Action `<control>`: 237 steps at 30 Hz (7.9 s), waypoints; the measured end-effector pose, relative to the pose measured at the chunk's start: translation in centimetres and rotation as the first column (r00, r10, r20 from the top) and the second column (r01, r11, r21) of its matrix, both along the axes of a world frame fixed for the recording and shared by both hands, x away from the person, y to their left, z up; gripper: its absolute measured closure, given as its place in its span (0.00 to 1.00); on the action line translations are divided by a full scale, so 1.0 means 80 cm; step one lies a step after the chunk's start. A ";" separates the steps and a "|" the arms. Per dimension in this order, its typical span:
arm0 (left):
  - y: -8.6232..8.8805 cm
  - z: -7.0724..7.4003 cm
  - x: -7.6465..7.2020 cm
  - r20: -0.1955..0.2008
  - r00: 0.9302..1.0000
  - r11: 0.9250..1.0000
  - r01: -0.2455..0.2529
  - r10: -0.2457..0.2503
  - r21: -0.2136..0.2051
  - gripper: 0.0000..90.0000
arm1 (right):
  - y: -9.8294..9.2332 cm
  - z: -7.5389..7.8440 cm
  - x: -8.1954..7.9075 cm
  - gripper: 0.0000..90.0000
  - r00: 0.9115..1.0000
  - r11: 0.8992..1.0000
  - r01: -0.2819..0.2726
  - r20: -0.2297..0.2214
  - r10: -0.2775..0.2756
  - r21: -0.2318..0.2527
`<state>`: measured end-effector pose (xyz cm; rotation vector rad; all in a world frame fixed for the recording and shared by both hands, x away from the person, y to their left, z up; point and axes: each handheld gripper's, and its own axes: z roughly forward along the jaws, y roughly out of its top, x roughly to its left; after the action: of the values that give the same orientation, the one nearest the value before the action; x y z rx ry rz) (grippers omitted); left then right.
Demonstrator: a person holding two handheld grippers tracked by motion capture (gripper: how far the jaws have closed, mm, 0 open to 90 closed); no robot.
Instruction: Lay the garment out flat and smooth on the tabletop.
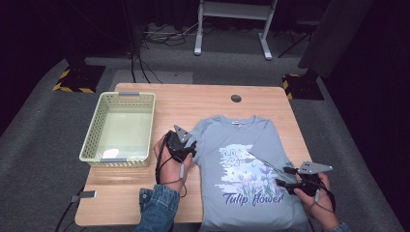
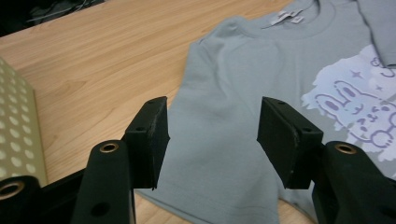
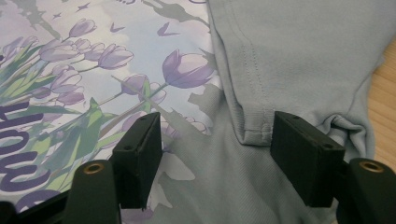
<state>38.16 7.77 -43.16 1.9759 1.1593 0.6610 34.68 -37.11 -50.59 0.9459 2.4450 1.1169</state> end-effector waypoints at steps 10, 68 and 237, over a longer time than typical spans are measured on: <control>-0.015 -0.004 -0.011 0.002 0.998 0.998 0.065 -0.065 -0.009 0.48 | 0.000 0.000 0.000 0.37 1.000 1.000 0.001 -0.002 -0.001 -0.001; -0.001 -0.054 -0.058 -0.021 0.984 0.984 0.179 -0.179 0.008 0.46 | 0.063 0.087 0.071 0.43 0.992 0.993 0.106 0.070 -0.103 -0.043; -0.030 -0.088 -0.006 -0.169 0.943 0.958 0.286 -0.286 -0.024 0.39 | 0.060 0.011 0.069 0.36 0.989 0.988 0.133 -0.056 -0.138 -0.075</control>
<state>37.69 5.34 -50.18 2.1802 0.9405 0.3459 40.22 -32.28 -49.70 1.1210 2.4090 0.9624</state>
